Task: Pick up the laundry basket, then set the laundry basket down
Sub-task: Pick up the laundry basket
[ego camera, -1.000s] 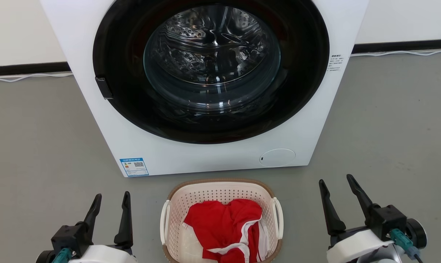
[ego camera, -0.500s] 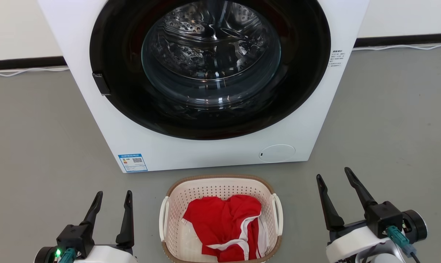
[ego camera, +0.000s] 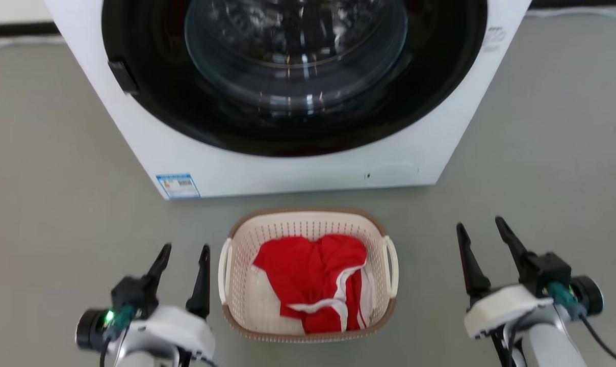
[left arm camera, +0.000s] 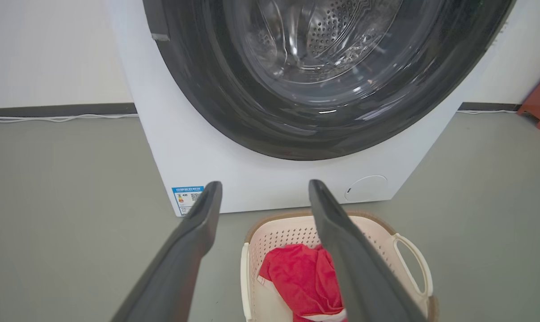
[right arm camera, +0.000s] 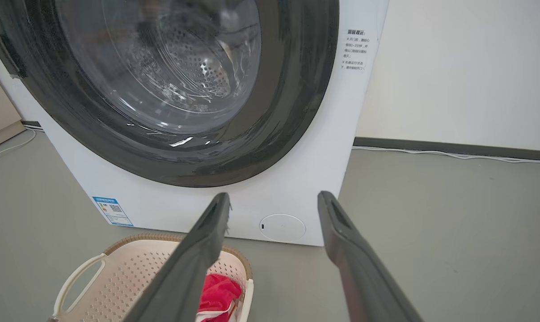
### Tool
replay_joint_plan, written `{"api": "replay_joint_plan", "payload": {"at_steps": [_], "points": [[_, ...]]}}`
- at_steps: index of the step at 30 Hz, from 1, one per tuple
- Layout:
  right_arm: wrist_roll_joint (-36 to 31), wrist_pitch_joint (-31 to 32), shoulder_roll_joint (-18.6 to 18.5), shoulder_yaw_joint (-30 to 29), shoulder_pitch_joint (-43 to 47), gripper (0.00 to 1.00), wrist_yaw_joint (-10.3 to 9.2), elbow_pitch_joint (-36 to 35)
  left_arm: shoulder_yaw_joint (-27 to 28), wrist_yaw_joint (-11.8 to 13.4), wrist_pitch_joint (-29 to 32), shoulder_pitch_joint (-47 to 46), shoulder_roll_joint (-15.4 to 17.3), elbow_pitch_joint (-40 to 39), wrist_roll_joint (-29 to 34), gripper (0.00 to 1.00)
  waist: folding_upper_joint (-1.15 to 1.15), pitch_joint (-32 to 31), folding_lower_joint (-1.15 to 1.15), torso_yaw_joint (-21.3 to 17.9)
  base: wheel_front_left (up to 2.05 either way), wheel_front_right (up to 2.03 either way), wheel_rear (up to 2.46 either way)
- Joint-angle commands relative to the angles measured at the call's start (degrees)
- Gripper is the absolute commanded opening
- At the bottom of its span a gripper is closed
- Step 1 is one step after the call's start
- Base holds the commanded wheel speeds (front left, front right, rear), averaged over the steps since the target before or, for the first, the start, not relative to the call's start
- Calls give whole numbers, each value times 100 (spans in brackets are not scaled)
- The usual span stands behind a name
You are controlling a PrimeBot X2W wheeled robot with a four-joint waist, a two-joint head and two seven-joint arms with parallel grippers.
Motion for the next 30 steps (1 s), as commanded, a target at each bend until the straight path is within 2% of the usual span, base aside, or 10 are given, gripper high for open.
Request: {"api": "replay_joint_plan", "payload": {"at_steps": [1,10,18,30], "points": [[51,-79,-22,160,-336,100,35,24,96,-56,-33,-452,82,83,20,100,0,411,0,32,0,0,0],[65,-79,-22,241,-1309,100,35,1072,-339,-119,181,-1686,97,1236,59,100,0,1443,0,41,0,0,0],[142,-79,-22,421,-2065,100,35,2059,-549,-96,135,-2537,73,2184,-38,100,0,2199,0,61,0,0,0],[194,-79,-21,750,-2582,100,35,2424,-678,94,2,-3409,110,3197,-43,100,0,2975,0,116,0,0,0]]}}
